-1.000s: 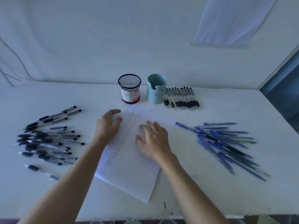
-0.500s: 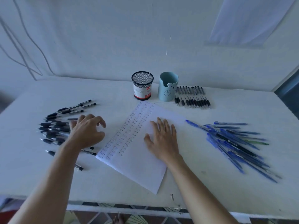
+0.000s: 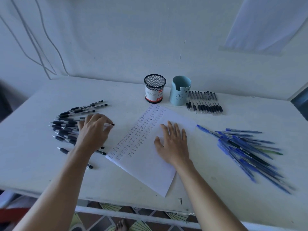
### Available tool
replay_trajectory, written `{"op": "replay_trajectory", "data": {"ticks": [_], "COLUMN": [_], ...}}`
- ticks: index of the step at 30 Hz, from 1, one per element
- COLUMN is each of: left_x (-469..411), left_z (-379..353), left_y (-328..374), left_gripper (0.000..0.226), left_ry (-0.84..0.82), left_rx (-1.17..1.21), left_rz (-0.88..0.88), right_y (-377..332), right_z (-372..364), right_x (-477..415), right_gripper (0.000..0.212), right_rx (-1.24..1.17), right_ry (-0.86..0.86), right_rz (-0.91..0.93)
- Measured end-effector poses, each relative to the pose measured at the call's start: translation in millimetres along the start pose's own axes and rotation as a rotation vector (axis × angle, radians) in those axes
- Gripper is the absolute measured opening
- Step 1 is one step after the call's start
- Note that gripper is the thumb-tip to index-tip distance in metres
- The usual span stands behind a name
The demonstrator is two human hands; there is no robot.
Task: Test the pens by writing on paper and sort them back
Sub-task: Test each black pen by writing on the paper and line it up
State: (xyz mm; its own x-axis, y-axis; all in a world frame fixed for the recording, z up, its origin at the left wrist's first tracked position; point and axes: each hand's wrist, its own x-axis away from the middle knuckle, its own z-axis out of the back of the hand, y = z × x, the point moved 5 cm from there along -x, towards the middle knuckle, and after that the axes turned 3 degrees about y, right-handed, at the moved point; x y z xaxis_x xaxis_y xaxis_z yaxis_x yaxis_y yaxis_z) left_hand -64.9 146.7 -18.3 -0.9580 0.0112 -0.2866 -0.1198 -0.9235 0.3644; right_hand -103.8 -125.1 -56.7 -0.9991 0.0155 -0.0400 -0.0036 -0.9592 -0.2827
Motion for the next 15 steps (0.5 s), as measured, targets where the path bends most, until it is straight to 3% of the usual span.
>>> {"op": "replay_trajectory", "data": {"ticks": [4,8,12,15], "left_x": [0.3,1.7,0.2,4.2], "left_z": [21.8,31.5,16.9,5.9], "left_y": [35.6,70.4,91.1,104.1], "left_gripper": [0.014,0.009,0.032,0.050], "left_ry": [0.192,0.224,0.009,-0.140], "left_rx": [0.288,0.710,1.400,1.638], "left_rz": [-0.115,-0.094,0.165,0.316], "right_y": [0.9,1.0,0.7,0.8], "right_z": [-2.0,-3.0,-2.4,-2.6], "right_x": [1.3,2.9,2.7,3.2], "right_gripper": [0.074,0.078,0.088,0.086], "right_rx": [0.002,0.017,0.028,0.029], "right_ry": [-0.001,0.020,0.040,0.051], "right_rz": [0.004,0.012,0.007,0.000]}}
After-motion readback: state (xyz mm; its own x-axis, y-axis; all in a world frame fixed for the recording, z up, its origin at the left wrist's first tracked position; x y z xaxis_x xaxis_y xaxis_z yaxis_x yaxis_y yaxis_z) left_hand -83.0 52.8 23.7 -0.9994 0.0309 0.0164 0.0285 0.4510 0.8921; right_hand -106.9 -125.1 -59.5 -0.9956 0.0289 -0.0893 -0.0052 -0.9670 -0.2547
